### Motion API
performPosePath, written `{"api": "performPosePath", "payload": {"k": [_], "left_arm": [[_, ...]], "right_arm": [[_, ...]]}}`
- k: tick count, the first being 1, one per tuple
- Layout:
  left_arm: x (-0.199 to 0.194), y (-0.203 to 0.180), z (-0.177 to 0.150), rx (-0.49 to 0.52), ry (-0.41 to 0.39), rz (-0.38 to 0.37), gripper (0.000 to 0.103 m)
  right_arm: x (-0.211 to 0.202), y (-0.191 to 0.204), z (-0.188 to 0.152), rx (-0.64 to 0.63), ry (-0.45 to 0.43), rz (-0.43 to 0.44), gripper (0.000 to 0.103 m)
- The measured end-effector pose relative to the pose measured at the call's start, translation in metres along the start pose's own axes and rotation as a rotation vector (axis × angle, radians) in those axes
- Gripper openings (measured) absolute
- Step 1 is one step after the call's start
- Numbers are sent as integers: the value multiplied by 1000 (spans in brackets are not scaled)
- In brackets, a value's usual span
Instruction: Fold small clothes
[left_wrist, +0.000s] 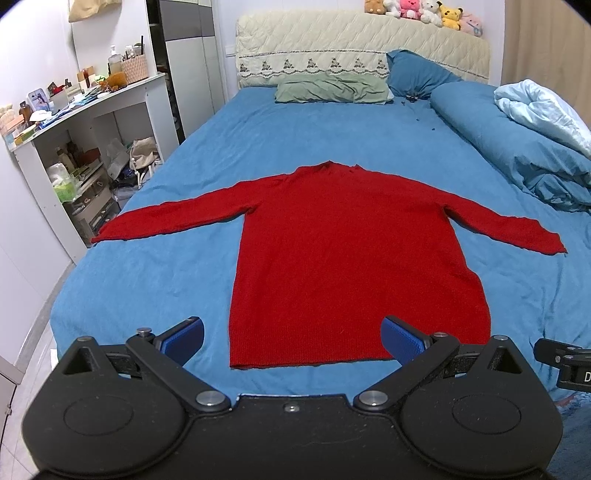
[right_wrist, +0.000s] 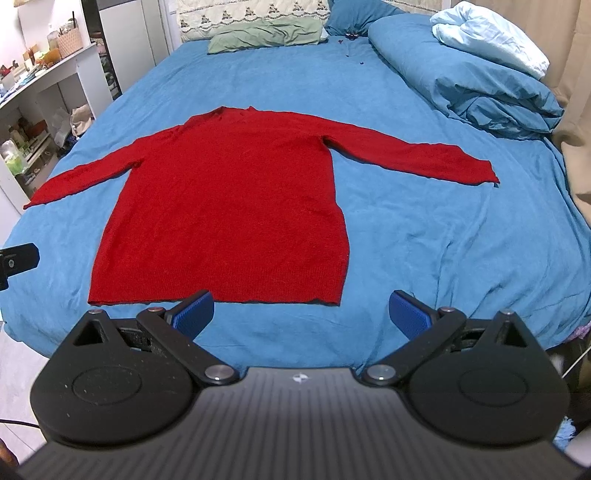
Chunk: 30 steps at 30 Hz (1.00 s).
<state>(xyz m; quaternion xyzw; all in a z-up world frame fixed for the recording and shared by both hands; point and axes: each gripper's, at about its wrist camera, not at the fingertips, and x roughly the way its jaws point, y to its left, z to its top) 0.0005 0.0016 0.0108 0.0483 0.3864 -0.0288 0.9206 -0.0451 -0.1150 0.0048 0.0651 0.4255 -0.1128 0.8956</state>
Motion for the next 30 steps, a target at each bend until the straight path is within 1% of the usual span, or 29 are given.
{"api": "performPosePath", "payload": {"k": [24, 30], "left_arm": [[-6, 5, -2, -13, -7, -4, 103], [-11, 6, 5, -21, -29, -10, 103]], "right_arm": [[-6, 1, 1, 11, -8, 2, 103], [-17, -3, 9, 26, -36, 9, 103]]}}
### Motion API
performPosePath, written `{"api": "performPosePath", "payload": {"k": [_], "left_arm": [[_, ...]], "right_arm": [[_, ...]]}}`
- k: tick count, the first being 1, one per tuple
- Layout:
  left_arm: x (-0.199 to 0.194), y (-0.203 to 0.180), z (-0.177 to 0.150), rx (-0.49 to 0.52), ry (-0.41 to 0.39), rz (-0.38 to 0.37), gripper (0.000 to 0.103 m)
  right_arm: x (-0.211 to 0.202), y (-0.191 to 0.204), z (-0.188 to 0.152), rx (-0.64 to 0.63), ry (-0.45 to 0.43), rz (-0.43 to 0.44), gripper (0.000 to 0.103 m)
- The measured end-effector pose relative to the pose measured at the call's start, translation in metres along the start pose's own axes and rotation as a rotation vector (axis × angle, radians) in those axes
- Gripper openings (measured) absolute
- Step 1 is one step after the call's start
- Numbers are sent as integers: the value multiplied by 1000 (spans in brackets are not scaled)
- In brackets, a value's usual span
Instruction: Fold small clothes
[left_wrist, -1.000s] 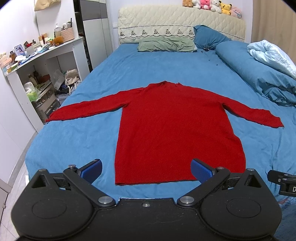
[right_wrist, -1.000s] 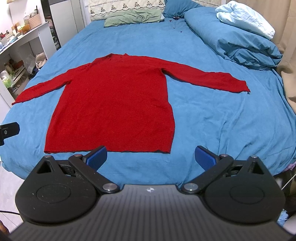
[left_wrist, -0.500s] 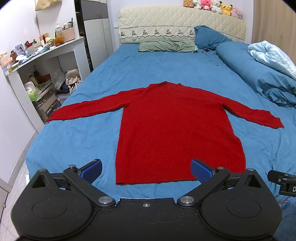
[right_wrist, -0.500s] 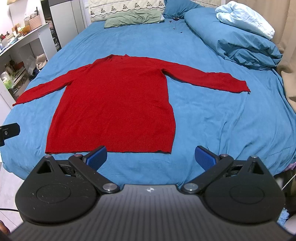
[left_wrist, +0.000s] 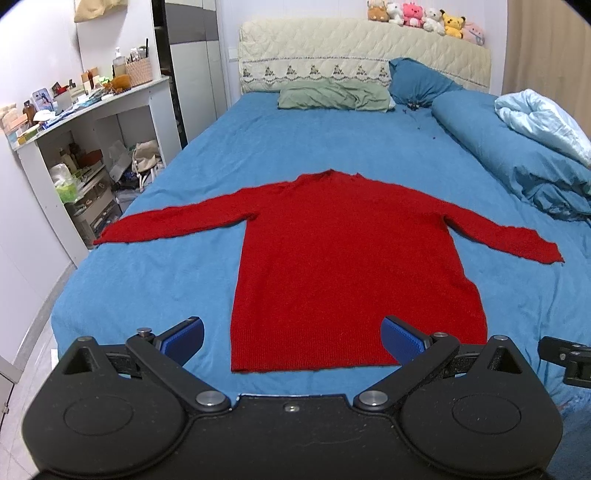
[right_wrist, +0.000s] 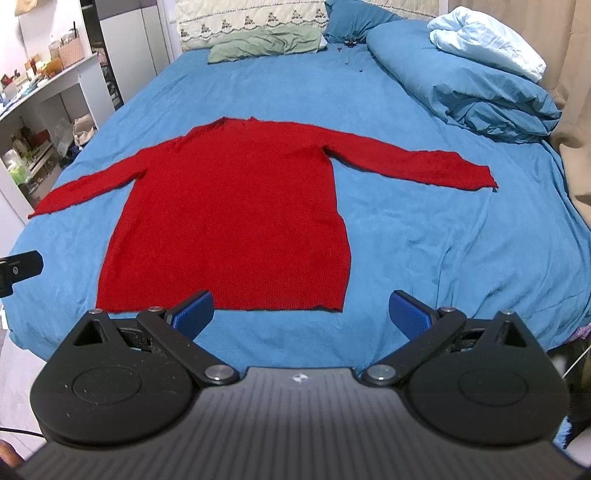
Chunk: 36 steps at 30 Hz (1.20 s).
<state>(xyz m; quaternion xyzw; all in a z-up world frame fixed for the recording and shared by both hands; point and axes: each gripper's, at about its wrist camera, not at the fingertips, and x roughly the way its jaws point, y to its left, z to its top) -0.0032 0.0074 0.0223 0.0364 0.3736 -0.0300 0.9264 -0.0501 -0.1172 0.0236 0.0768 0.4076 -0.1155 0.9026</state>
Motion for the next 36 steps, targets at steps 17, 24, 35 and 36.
{"api": "performPosePath", "payload": {"k": [17, 24, 35, 36], "left_arm": [[34, -70, 156, 72, -290, -80, 103], [162, -126, 202, 73, -176, -239, 103], [355, -214, 202, 141, -56, -268, 103], [369, -222, 199, 156, -50, -261, 103]], "right_arm": [[9, -124, 136, 178, -198, -79, 103], [117, -208, 158, 315, -127, -173, 103], [303, -298, 126, 512, -95, -220, 103], [316, -303, 123, 524, -95, -221, 103]]}}
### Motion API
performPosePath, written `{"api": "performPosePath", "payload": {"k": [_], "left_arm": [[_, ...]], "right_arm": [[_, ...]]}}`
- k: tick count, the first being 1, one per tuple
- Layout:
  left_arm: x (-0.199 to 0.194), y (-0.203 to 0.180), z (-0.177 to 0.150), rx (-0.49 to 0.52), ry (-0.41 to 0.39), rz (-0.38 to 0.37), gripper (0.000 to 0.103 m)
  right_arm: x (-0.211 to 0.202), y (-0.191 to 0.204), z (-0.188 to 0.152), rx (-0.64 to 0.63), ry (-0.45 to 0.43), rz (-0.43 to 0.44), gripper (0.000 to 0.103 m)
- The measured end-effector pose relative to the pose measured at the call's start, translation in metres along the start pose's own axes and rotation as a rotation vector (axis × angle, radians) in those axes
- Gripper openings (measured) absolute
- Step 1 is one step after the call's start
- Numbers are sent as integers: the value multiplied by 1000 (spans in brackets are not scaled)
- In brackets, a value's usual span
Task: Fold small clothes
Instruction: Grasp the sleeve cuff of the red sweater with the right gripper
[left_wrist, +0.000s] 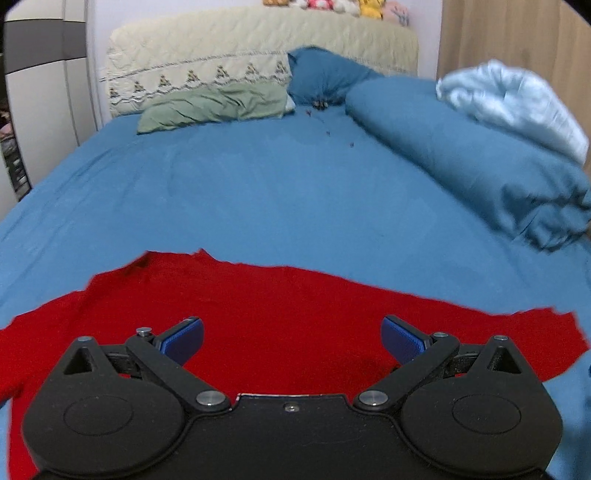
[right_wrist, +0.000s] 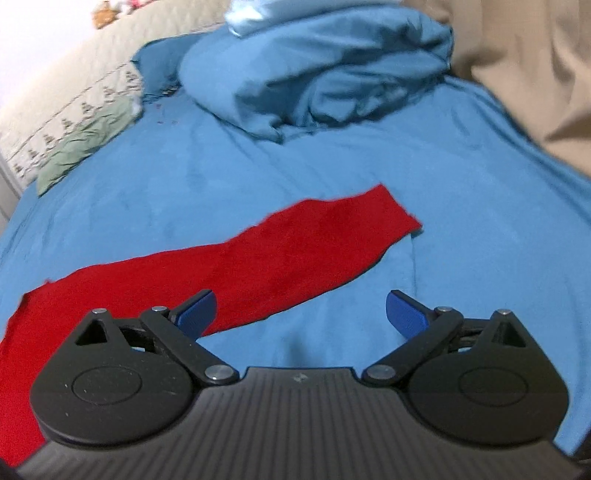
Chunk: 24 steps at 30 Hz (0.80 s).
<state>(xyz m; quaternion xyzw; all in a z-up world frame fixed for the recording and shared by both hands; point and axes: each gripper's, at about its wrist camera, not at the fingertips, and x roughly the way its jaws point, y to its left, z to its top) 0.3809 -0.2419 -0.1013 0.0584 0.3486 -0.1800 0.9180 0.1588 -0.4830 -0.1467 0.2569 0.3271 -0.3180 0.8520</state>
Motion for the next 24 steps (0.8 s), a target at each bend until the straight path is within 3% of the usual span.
{"api": "performPosePath", "payload": {"k": [3, 7, 9, 12, 17, 19, 24], "left_arm": [[40, -6, -7, 21, 31, 7, 103], [83, -4, -18, 17, 95, 0, 103], [99, -1, -24, 2, 126, -6, 103], [117, 3, -32, -18, 169, -12, 103], [125, 4, -38, -5, 185, -16, 103], [129, 10, -34, -18, 194, -25, 103], [123, 21, -25, -42, 173, -42, 103]], "right_arm": [[41, -10, -5, 36, 0, -3, 102], [81, -20, -9, 90, -11, -9, 84], [88, -22, -11, 98, -60, -24, 82], [93, -21, -10, 97, -107, -50, 70], [95, -20, -5, 93, -136, -74, 29], [93, -18, -1, 88, -141, -78, 21], [68, 7, 22, 50, -186, -20, 20]]}}
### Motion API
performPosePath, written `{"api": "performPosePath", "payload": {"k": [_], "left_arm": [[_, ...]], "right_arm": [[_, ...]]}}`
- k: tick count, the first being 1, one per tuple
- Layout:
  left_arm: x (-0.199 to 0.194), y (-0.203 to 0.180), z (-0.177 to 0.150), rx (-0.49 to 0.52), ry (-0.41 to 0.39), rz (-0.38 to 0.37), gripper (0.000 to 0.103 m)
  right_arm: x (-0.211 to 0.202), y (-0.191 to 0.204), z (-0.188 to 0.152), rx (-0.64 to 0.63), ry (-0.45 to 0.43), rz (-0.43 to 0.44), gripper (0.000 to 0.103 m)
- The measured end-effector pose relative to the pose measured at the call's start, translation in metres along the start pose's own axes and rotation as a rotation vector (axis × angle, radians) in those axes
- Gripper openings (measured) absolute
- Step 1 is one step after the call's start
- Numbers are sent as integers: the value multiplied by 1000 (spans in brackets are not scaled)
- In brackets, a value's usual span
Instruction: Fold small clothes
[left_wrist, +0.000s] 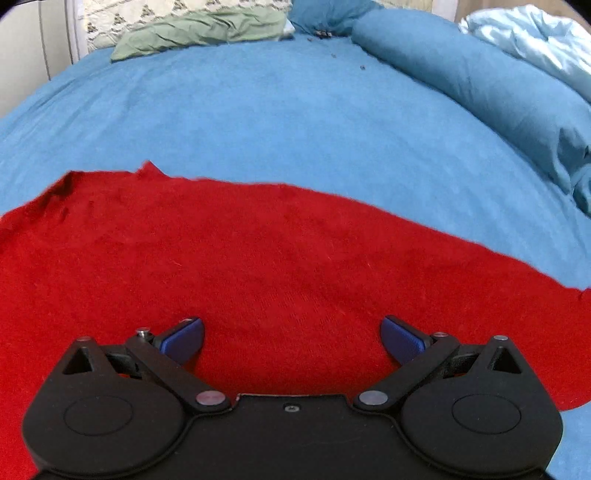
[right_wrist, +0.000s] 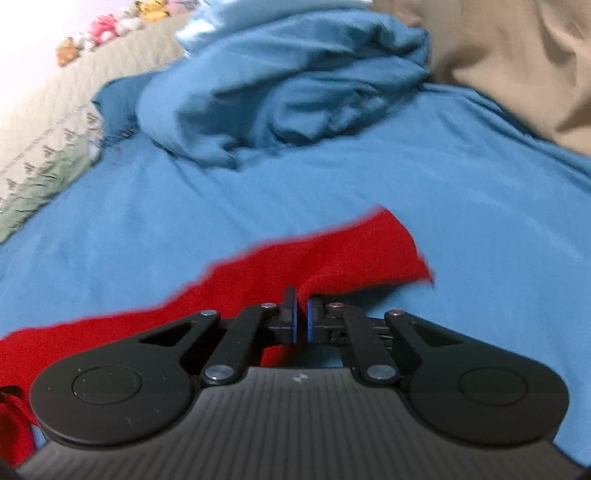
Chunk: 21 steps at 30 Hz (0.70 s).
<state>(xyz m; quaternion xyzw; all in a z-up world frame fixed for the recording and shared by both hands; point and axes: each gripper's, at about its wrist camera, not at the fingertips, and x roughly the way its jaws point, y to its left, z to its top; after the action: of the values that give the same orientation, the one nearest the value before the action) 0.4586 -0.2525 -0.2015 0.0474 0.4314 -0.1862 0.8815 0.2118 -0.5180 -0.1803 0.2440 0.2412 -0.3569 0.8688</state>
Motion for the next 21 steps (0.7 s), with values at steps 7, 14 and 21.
{"api": "performPosePath", "payload": {"k": [7, 14, 21], "left_arm": [[-69, 51, 6, -67, -199, 119, 103], [-134, 143, -8, -232, -266, 181, 103], [-137, 191, -46, -347, -174, 248, 103]], "right_arm": [[-61, 123, 54, -157, -143, 337, 20], [-83, 294, 6, -367, -75, 799, 20], [-45, 370, -166, -685, 231, 851, 20]]}}
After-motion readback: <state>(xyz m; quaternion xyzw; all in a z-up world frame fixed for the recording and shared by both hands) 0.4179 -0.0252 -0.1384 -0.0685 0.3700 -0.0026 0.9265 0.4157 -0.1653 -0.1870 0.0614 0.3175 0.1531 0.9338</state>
